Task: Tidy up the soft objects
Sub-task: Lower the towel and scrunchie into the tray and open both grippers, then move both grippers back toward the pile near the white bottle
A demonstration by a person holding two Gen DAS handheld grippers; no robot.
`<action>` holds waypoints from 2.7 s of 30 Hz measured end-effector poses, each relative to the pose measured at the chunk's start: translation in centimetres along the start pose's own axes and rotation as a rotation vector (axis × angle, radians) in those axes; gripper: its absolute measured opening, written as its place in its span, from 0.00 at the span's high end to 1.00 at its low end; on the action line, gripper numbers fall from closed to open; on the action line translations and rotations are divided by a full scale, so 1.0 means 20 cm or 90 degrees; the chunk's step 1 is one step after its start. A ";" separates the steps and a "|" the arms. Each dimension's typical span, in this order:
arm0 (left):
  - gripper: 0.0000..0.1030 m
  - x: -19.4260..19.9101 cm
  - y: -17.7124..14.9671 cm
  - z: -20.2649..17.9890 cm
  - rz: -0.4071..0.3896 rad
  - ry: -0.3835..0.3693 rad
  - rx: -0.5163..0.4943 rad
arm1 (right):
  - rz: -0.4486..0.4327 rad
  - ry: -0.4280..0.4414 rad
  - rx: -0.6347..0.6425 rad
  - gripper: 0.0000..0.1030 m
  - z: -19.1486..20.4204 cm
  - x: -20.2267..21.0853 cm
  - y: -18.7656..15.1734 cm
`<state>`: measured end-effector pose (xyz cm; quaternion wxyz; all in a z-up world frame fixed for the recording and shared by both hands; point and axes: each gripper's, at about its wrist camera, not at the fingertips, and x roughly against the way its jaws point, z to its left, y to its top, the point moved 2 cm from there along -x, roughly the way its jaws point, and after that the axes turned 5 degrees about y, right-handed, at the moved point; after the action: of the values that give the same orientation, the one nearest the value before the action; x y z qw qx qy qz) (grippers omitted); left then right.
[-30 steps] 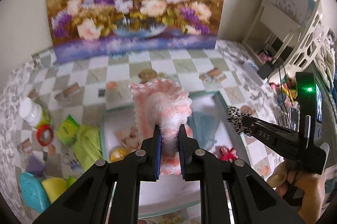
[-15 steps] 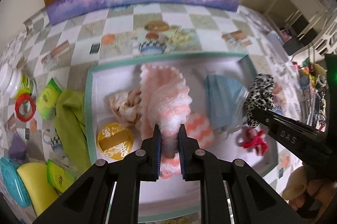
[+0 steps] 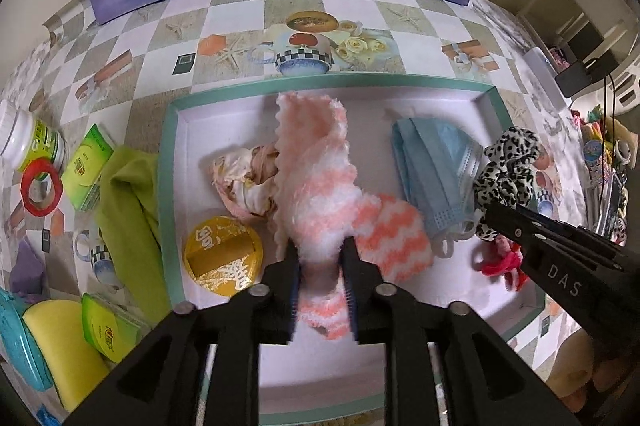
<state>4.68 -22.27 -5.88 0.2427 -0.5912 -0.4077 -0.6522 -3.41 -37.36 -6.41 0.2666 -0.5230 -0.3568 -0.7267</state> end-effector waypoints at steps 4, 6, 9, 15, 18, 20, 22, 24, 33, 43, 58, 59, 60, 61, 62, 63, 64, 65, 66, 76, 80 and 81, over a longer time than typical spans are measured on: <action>0.57 0.03 0.01 0.02 0.001 -0.010 0.012 | -0.010 -0.004 0.004 0.76 0.01 0.04 0.01; 0.55 0.05 0.02 0.03 0.000 -0.011 0.018 | -0.014 -0.002 0.002 0.70 0.01 0.06 0.02; 0.46 0.10 0.03 0.06 -0.010 -0.011 0.028 | -0.025 0.004 -0.001 0.60 0.02 0.10 0.02; 0.36 0.21 0.07 0.15 -0.042 -0.014 0.063 | -0.050 0.006 0.005 0.57 0.05 0.18 0.04; 0.31 0.24 0.08 0.22 -0.051 -0.014 0.089 | -0.064 0.012 0.004 0.42 0.06 0.21 0.04; 0.30 0.25 0.08 0.28 -0.052 -0.015 0.113 | -0.065 0.017 0.003 0.39 0.07 0.22 0.04; 0.30 0.24 0.08 0.33 -0.049 -0.012 0.131 | -0.060 0.019 -0.003 0.33 0.07 0.21 0.04; 0.30 0.23 0.07 0.39 -0.047 -0.008 0.151 | -0.058 0.015 -0.004 0.29 0.06 0.20 0.03; 0.19 0.20 0.05 0.63 -0.049 0.033 0.216 | -0.061 0.007 -0.004 0.15 0.06 0.19 0.03; 0.11 0.18 0.03 0.80 -0.049 0.060 0.262 | -0.068 0.002 0.014 0.00 0.08 0.18 0.03; 0.08 0.18 0.01 0.95 -0.053 0.085 0.289 | -0.067 0.023 0.062 0.00 0.20 0.18 0.02; 0.08 0.19 0.00 0.96 -0.054 0.086 0.288 | -0.067 0.026 0.064 0.00 0.22 0.18 0.01; 0.08 0.19 0.00 0.97 -0.056 0.086 0.287 | -0.067 0.027 0.068 0.00 0.24 0.18 0.01; 0.08 0.21 0.00 0.98 -0.059 0.087 0.287 | -0.067 0.026 0.077 0.00 0.27 0.18 0.01; 0.08 0.22 0.00 0.99 -0.062 0.088 0.287 | -0.067 0.024 0.081 0.00 0.28 0.17 0.01; 0.08 0.23 0.00 1.00 -0.065 0.090 0.286 | -0.068 0.022 0.087 0.00 0.31 0.17 0.01; 0.08 0.24 0.00 1.00 -0.067 0.092 0.286 | -0.068 0.023 0.091 0.00 0.33 0.17 0.01; 0.08 0.25 0.00 1.02 -0.070 0.096 0.284 | -0.067 0.027 0.096 0.00 0.36 0.17 0.01; 0.08 0.26 0.00 1.03 -0.072 0.099 0.283 | -0.066 0.030 0.099 0.00 0.38 0.17 0.00; 0.08 0.35 -0.05 1.22 -0.091 0.118 0.305 | -0.082 0.027 0.150 0.00 0.62 0.18 -0.03; 0.08 0.37 -0.08 1.31 -0.092 0.127 0.320 | -0.079 0.038 0.176 0.00 0.74 0.16 -0.06; 0.08 0.37 -0.08 1.33 -0.092 0.126 0.324 | -0.081 0.049 0.184 0.00 0.78 0.16 -0.06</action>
<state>17.24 1.69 0.09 0.3749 -0.4138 -0.5738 -0.5992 3.53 -24.20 -0.49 0.3063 -0.4269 -0.4797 -0.7027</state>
